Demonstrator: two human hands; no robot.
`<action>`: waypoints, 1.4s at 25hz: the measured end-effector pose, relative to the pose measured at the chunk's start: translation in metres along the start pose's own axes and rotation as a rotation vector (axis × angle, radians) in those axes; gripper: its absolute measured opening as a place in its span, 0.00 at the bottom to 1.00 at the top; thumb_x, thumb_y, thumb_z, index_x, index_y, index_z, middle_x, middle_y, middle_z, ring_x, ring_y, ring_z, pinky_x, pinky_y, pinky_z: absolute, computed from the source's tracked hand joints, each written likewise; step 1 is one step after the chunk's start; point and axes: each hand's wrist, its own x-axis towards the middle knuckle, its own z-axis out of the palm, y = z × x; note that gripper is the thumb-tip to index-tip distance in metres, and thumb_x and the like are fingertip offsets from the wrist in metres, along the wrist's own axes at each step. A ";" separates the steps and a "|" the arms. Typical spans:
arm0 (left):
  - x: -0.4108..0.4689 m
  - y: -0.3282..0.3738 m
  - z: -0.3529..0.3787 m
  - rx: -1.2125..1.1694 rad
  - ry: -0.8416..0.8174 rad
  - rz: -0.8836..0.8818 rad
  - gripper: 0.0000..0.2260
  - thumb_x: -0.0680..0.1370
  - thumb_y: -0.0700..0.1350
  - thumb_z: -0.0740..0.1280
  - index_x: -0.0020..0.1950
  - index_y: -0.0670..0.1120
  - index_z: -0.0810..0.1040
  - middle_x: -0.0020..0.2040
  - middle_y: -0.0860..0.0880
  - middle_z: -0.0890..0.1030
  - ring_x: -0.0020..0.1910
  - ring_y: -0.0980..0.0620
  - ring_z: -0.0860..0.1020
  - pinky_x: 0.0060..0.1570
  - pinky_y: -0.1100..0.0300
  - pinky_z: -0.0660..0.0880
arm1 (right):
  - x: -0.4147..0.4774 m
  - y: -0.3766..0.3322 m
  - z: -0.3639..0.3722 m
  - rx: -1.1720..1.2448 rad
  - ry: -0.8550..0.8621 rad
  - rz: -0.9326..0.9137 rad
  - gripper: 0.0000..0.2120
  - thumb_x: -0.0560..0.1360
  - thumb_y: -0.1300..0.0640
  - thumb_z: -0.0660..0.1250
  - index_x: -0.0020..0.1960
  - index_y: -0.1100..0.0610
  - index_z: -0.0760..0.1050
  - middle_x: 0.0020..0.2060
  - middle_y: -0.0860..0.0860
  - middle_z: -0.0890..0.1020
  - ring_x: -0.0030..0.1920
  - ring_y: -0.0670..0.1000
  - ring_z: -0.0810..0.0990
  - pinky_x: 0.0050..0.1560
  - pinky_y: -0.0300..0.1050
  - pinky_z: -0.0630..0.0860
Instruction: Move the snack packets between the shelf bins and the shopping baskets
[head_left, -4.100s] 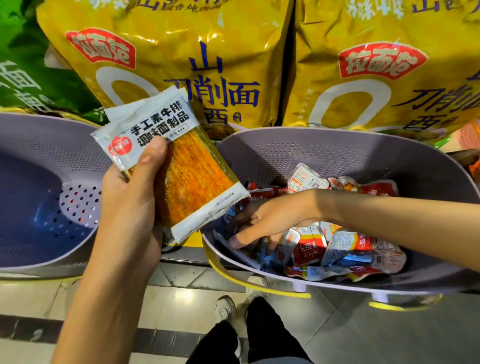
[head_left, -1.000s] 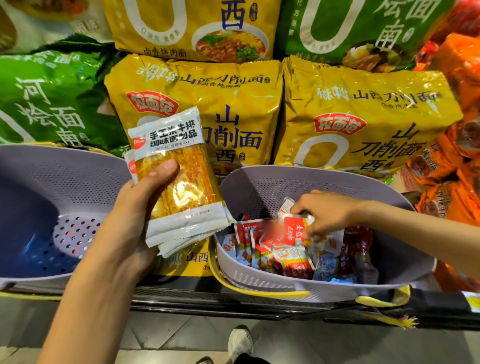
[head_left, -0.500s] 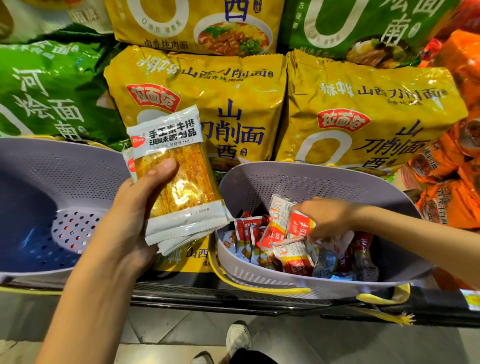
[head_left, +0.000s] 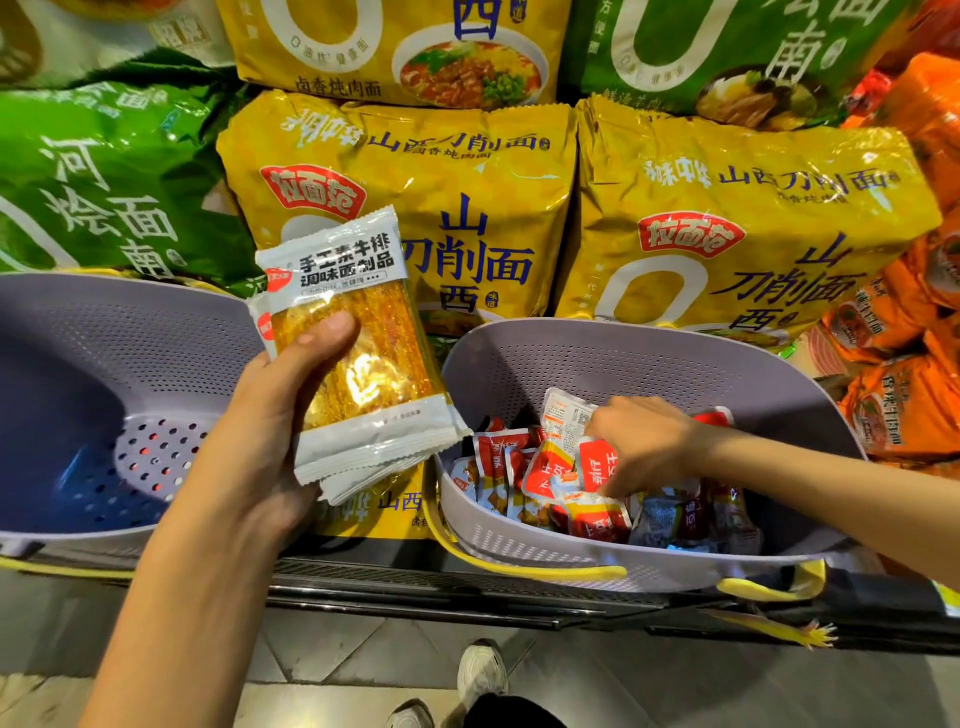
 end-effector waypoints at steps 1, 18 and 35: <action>-0.001 0.000 0.000 -0.001 0.000 -0.001 0.25 0.53 0.65 0.77 0.45 0.55 0.85 0.55 0.48 0.82 0.62 0.44 0.77 0.65 0.42 0.69 | -0.002 0.002 -0.008 0.069 -0.020 0.008 0.15 0.62 0.48 0.75 0.33 0.57 0.73 0.28 0.48 0.76 0.30 0.44 0.72 0.31 0.43 0.67; -0.010 0.006 -0.003 -0.050 -0.009 -0.036 0.16 0.64 0.59 0.74 0.48 0.54 0.84 0.62 0.45 0.79 0.63 0.44 0.76 0.66 0.41 0.68 | -0.005 0.012 -0.015 0.930 -0.079 -0.004 0.07 0.70 0.66 0.72 0.36 0.57 0.78 0.26 0.45 0.81 0.27 0.40 0.77 0.32 0.35 0.73; -0.015 0.011 0.015 -0.251 0.065 -0.174 0.22 0.59 0.48 0.78 0.51 0.46 0.83 0.52 0.42 0.83 0.51 0.40 0.82 0.48 0.41 0.79 | 0.028 -0.053 0.027 0.793 -0.013 0.401 0.13 0.63 0.57 0.76 0.36 0.53 0.71 0.35 0.50 0.75 0.38 0.50 0.74 0.31 0.38 0.67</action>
